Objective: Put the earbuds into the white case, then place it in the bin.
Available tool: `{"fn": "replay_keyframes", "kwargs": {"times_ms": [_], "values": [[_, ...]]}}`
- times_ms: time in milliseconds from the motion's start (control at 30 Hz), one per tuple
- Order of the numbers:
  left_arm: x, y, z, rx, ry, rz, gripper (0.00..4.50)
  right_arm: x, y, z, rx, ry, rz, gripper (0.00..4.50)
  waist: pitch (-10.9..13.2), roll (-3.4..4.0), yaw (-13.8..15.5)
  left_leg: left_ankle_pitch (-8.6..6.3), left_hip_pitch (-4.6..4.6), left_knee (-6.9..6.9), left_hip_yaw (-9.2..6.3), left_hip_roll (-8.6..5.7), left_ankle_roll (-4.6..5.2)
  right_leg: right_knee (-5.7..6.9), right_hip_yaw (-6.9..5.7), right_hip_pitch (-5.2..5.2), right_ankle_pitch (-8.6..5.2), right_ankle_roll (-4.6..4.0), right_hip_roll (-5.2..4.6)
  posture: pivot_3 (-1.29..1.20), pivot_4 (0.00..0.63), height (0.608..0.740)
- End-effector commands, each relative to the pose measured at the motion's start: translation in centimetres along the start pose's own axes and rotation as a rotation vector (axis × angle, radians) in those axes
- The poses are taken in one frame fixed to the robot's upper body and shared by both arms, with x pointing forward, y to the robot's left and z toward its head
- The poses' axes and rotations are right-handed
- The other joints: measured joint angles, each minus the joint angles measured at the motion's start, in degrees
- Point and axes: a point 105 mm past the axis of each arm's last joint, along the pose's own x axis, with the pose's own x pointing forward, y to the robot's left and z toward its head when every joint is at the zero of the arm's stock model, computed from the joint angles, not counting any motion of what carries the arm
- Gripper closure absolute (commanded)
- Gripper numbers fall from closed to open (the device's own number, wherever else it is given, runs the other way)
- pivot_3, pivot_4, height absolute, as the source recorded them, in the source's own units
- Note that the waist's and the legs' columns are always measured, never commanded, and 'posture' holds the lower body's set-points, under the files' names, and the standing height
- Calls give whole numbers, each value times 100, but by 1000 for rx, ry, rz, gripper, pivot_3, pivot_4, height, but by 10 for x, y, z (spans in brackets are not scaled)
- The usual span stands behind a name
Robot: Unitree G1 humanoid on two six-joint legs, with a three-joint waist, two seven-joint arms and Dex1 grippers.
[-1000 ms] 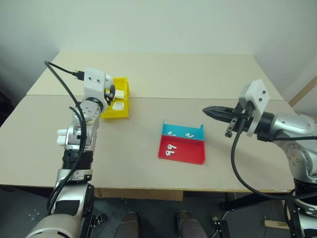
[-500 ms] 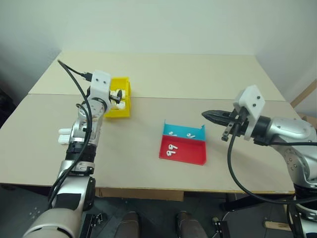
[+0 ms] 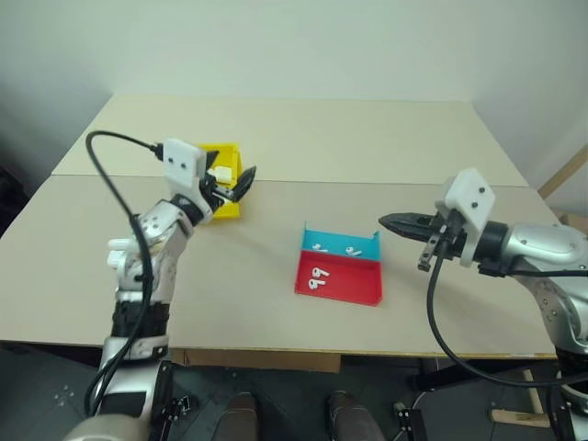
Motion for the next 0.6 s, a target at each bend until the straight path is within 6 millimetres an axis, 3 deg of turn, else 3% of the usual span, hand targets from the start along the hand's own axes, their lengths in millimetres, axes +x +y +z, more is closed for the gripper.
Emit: {"fn": "replay_keyframes", "kwargs": {"times_ms": [33,200,400,600], "values": [[-19,-33,27,-15,-78,-210,9,-14,4,8,-82,-9,25,4500,0,0,3,0,2,0,0,0,0,0,0,2,0,0,0,0,150,740],[-58,-55,16,-12,6,-361,9,-32,15,-6,-120,29,92,4500,-1,1,9,0,14,2,4,1,0,-2,3,13,-1,1,1,0,150,740],[-108,-55,5,13,191,-432,9,-59,20,-9,-168,21,103,4500,-1,1,-14,0,20,0,9,11,0,-1,6,11,-2,-2,9,0,150,740],[-141,-49,-4,48,328,-450,9,-72,26,-11,-196,-3,104,4500,-2,-1,-4,-1,25,-1,16,13,1,-7,7,18,-4,-2,8,0,150,740]]}}
